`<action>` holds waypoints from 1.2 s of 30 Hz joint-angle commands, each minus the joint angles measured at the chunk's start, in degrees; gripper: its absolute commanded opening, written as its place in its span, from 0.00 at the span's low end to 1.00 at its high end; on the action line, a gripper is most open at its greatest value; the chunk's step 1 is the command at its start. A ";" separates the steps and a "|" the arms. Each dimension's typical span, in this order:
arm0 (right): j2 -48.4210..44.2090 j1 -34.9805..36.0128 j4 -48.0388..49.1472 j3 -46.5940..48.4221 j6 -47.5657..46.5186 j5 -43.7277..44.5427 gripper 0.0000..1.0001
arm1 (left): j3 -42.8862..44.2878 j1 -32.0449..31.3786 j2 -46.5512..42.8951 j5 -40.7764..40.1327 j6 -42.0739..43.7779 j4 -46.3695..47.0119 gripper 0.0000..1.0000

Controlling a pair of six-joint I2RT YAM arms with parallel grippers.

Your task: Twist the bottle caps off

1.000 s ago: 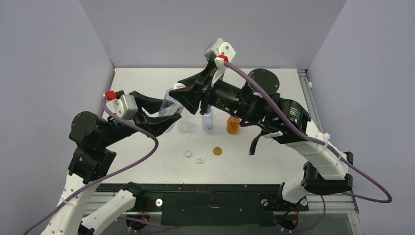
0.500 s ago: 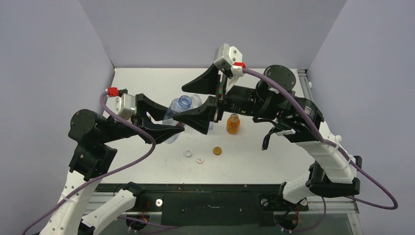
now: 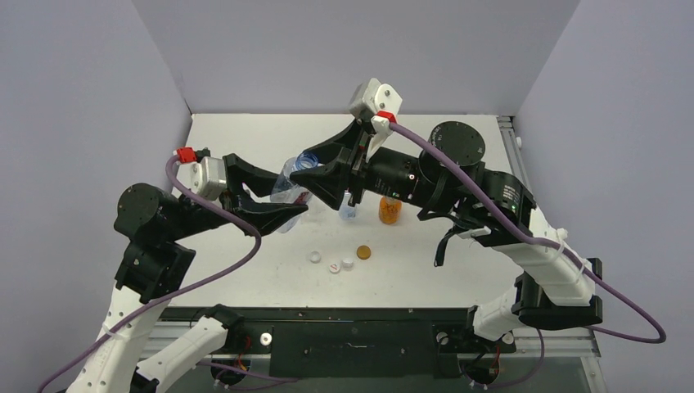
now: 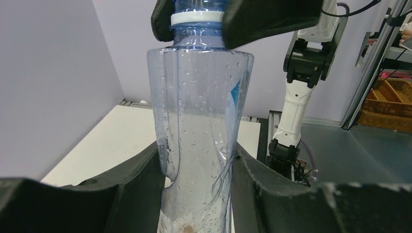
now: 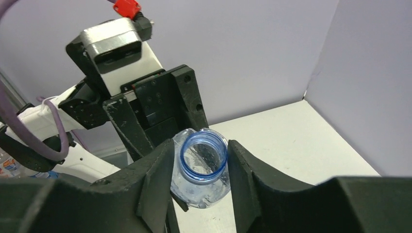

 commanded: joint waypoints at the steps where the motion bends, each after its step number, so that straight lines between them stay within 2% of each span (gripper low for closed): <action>1: -1.91 -2.11 5.05 -3.72 3.47 2.32 0.34 | -0.09 0.15 -0.32 -0.38 0.89 0.29 0.19; 4: -1.33 -2.90 6.82 -4.38 5.50 0.50 0.18 | -0.34 0.15 -0.38 0.09 0.70 0.51 0.20; 6: -0.86 -2.88 6.87 -4.47 6.11 -0.49 0.15 | -0.46 0.15 -0.34 0.79 0.87 0.51 0.20; 8: -0.15 -2.85 6.79 -4.55 6.60 -1.02 0.04 | -0.54 0.15 -0.31 1.71 1.11 0.04 0.22; 10: -0.05 -2.84 6.62 -5.04 6.79 -1.14 0.00 | -0.57 0.15 -0.38 2.10 1.39 -0.53 0.31; 11: -0.20 -2.91 6.58 -5.36 6.77 -0.61 0.00 | -0.58 0.15 -0.43 1.91 1.43 -0.91 0.53; 12: -0.84 -2.96 6.59 -6.45 6.52 -0.32 0.00 | -0.58 0.15 -0.53 1.03 1.42 -1.69 0.65; 13: -1.26 -3.23 6.65 -7.16 6.28 0.65 0.00 | -0.71 0.15 -0.59 0.58 1.41 -1.93 0.90; 14: -2.38 -3.47 6.59 -8.81 5.96 1.19 0.00 | -0.77 0.15 -0.81 -0.71 1.57 -2.54 0.97; 18: -7.67 -7.04 7.22 -16.60 6.24 3.96 0.00 | -1.44 0.15 -1.41 -5.67 4.30 -7.36 0.97; 23: -15.77 -11.05 5.88 -28.66 4.89 13.76 0.00 | -3.05 0.19 -1.81 -14.73 12.27 -18.73 0.97; 28: -21.19 -13.17 5.23 -45.06 5.81 23.97 0.00 | -4.38 0.24 -1.67 -23.98 15.89 -25.15 0.97; 30: -23.13 -13.59 7.00 -51.68 7.09 27.00 0.00 | -4.29 0.28 -1.06 -27.98 16.91 -27.97 0.97; 36: -27.17 -13.85 18.06 -68.34 9.19 34.54 0.00 | -5.30 1.17 0.62 -31.75 15.73 -29.78 0.97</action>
